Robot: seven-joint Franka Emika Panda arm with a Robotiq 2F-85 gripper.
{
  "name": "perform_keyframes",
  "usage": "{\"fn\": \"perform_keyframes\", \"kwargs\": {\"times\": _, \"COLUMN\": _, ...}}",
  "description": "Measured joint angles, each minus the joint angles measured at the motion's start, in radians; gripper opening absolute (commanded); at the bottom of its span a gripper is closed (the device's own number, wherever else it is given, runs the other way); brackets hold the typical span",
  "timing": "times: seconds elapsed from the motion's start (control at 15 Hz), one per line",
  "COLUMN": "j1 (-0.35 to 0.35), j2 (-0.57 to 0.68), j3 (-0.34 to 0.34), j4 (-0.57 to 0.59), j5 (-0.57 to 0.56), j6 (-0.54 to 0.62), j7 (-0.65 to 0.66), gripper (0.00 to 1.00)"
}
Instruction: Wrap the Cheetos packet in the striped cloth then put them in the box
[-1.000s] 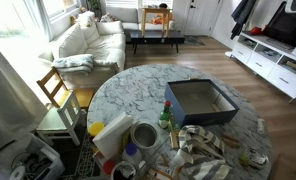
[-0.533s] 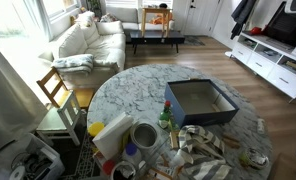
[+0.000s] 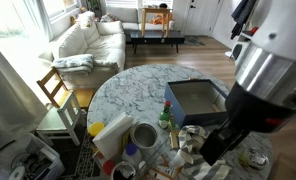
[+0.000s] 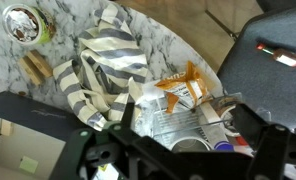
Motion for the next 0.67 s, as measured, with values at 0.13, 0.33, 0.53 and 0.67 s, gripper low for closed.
{"fn": "perform_keyframes", "kwargs": {"times": 0.13, "j1": 0.001, "j2": 0.029, "j3": 0.010, "j4": -0.020, "j5": -0.006, "j6": 0.038, "j7": 0.013, "gripper": 1.00}}
{"fn": "perform_keyframes", "kwargs": {"times": 0.33, "j1": 0.000, "j2": 0.034, "j3": 0.010, "j4": -0.020, "j5": -0.007, "j6": 0.042, "j7": 0.014, "gripper": 1.00}}
{"fn": "perform_keyframes", "kwargs": {"times": 0.53, "j1": 0.000, "j2": 0.032, "j3": 0.010, "j4": -0.020, "j5": -0.007, "j6": 0.042, "j7": 0.014, "gripper": 1.00}}
{"fn": "perform_keyframes", "kwargs": {"times": 0.67, "j1": 0.003, "j2": 0.032, "j3": 0.005, "j4": -0.017, "j5": -0.007, "j6": 0.042, "j7": 0.015, "gripper": 1.00}}
